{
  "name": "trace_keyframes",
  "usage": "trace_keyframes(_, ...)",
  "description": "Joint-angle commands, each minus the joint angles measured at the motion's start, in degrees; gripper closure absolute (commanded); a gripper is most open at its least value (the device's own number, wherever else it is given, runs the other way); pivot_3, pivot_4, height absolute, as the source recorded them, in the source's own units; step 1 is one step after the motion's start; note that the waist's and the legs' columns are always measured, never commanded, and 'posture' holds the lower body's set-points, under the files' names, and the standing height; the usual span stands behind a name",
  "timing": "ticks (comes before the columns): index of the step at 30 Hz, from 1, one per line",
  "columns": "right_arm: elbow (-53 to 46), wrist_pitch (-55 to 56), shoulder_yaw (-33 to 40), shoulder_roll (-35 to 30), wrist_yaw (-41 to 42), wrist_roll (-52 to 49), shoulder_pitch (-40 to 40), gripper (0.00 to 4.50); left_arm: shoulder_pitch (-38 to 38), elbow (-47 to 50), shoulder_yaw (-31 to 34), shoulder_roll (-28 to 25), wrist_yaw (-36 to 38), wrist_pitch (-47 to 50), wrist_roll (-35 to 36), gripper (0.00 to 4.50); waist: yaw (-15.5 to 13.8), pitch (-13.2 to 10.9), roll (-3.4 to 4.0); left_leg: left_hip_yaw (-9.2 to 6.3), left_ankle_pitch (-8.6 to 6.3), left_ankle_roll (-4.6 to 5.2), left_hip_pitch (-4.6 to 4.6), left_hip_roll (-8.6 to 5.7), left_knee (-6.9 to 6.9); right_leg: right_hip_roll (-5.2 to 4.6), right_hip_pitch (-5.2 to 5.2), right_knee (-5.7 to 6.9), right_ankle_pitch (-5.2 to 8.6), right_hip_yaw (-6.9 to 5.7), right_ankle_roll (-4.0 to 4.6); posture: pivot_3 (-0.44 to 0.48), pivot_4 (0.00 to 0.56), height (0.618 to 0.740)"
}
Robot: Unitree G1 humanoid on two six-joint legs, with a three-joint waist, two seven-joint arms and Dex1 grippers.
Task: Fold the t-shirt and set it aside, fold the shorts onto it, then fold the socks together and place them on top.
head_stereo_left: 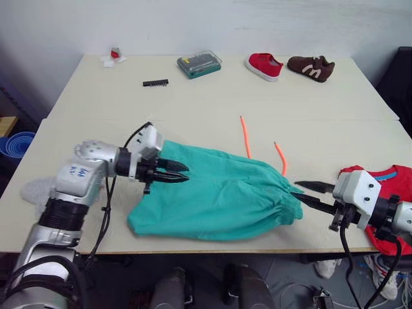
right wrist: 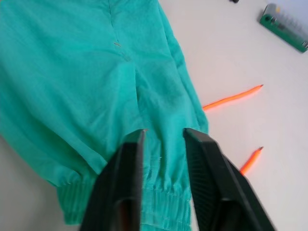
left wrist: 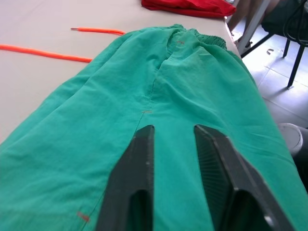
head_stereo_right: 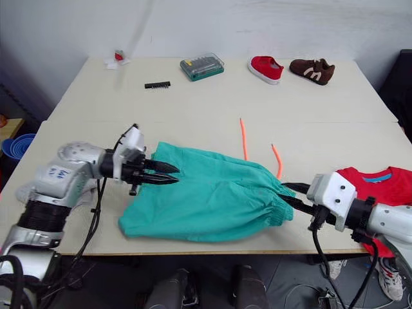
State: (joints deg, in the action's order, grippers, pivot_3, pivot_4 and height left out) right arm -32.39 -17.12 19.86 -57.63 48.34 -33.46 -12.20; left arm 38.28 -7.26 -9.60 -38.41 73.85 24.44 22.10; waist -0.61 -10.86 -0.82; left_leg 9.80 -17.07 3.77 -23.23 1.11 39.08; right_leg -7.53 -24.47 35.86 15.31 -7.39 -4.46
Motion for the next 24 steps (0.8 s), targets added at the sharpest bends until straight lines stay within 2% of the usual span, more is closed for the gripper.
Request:
trace_keyframes(1, -3.65, -5.77, -1.51, 2.89, -4.76, -4.19, 5.22, 4.50, 1.31, -2.24, -1.44, 1.29, 1.17, -4.40, -2.77, 4.48, 0.32, 0.02, -0.04, 0.00, 0.00, 0.00, 0.01, 0.02, 0.01, 0.02, 0.01, 0.00, 0.00, -0.01, 0.00, 0.000, 0.150, 0.740)
trace_keyframes(5, -4.50, -11.12, -15.40, 9.57, -9.34, -0.55, 13.10, 4.50, 1.14, -7.54, -4.31, 3.19, 1.37, -11.16, -7.80, 4.48, 0.68, 0.09, -0.15, -0.04, -0.03, -0.08, 0.05, 0.06, 0.00, 0.00, 0.02, 0.00, 0.02, -0.03, 0.04, 0.000, 0.150, 0.740)
trace_keyframes(9, 3.43, -9.33, -27.22, 15.22, -13.08, 12.09, 17.97, 4.50, 3.02, -16.54, -6.23, 8.65, -5.94, -16.93, -14.39, 4.48, 0.39, 0.09, -0.16, -0.04, -0.02, -0.06, -0.06, 0.04, -0.02, -0.03, -0.07, 0.00, 0.04, -0.06, 0.08, 0.000, 0.150, 0.740)
trace_keyframes(11, 7.98, -7.96, -30.39, 17.03, -15.08, 17.65, 19.81, 4.50, 3.76, -20.27, -6.23, 10.32, -8.10, -19.08, -16.47, 4.48, 0.37, 0.10, -0.16, -0.04, -0.04, 0.02, -0.12, -0.02, 0.03, -0.10, -0.09, -0.04, 0.00, -0.10, 0.02, 0.000, 0.150, 0.740)
trace_keyframes(13, 11.69, -8.30, -29.76, 19.72, -18.74, 20.24, 21.11, 4.50, 3.73, -23.32, -5.93, 10.68, -8.36, -21.35, -17.48, 4.48, 0.45, 0.12, -0.20, -0.04, -0.07, 0.09, -0.14, -0.07, 0.03, -0.18, -0.08, -0.04, -0.01, -0.10, -0.01, 0.000, 0.150, 0.740)
trace_keyframes(16, 13.57, -10.93, -24.25, 22.62, -19.58, 16.61, 20.18, 4.50, 3.70, -27.81, -5.55, 9.89, -8.84, -25.17, -18.98, 4.48, 0.68, 0.12, -0.19, -0.02, -0.08, 0.07, -0.10, -0.06, 0.03, -0.19, -0.07, -0.03, -0.03, -0.10, -0.04, 0.000, 0.150, 0.740)
trace_keyframes(20, 19.82, -8.86, -18.96, 20.71, -18.21, 17.61, 19.18, 4.50, 4.56, -31.97, -4.24, 9.07, -9.00, -27.69, -19.28, 4.48, 0.66, 0.13, -0.20, -0.04, -0.08, 0.01, -0.03, -0.04, 0.01, -0.18, 0.02, -0.01, -0.04, -0.12, -0.05, 0.000, 0.150, 0.740)
trace_keyframes(24, 22.08, -10.39, -12.13, 21.89, -17.96, 12.80, 21.66, 4.50, 5.49, -34.45, -3.06, 8.06, -8.96, -29.47, -19.41, 4.48, 0.73, 0.13, -0.19, -0.03, -0.12, -0.09, 0.04, -0.05, 0.01, -0.20, 0.06, -0.01, -0.11, -0.10, -0.07, 0.000, 0.150, 0.740)
